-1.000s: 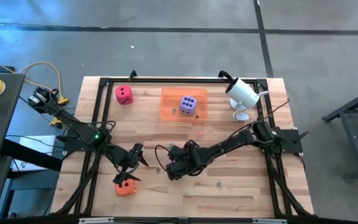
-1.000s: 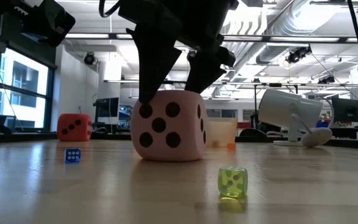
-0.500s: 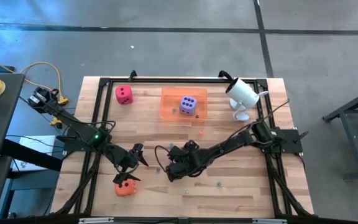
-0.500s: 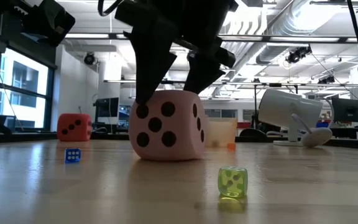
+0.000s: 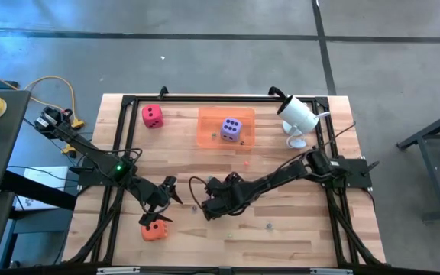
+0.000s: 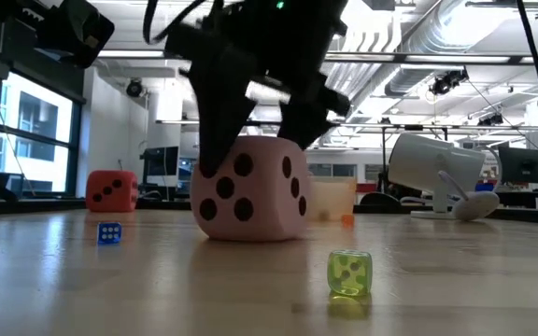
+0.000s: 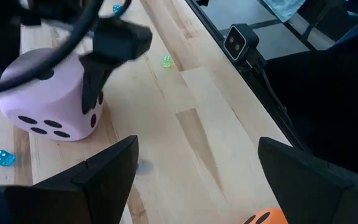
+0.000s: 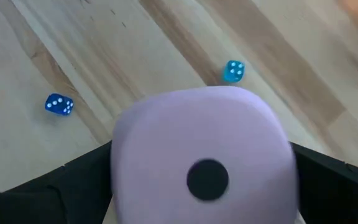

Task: Pick & Place Dice
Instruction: Put the large light pink die into the orange bin

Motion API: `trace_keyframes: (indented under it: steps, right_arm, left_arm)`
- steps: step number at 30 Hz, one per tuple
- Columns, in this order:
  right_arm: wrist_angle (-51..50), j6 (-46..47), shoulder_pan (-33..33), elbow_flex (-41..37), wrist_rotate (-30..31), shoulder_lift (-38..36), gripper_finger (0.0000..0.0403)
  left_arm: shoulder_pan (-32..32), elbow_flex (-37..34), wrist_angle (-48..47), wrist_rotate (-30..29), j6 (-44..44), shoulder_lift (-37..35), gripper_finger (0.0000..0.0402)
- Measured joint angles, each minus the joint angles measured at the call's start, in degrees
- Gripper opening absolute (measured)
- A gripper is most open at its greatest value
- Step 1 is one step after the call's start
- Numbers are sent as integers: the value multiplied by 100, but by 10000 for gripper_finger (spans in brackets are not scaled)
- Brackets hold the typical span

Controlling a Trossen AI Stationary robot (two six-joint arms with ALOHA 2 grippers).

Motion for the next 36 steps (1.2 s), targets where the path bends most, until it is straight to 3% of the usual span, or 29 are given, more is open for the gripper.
trace_keyframes:
  steps: [6, 12, 26, 36]
  right_arm:
    - [88, 47, -135, -20, -1049, 175, 388]
    - [156, -133, -144, -18, -887, 216, 352]
    - [20, -140, -49, -26, -686, 119, 350]
    - [-1104, 62, -56, -32, -228, -800, 351]
  left_arm:
    - [4, 2, -6, 0, 11, -2, 323]
    - [4, 11, -61, 0, 38, 4, 323]
    - [0, 9, -67, 11, -140, 4, 323]
    - [0, 7, -87, 15, 82, 4, 323]
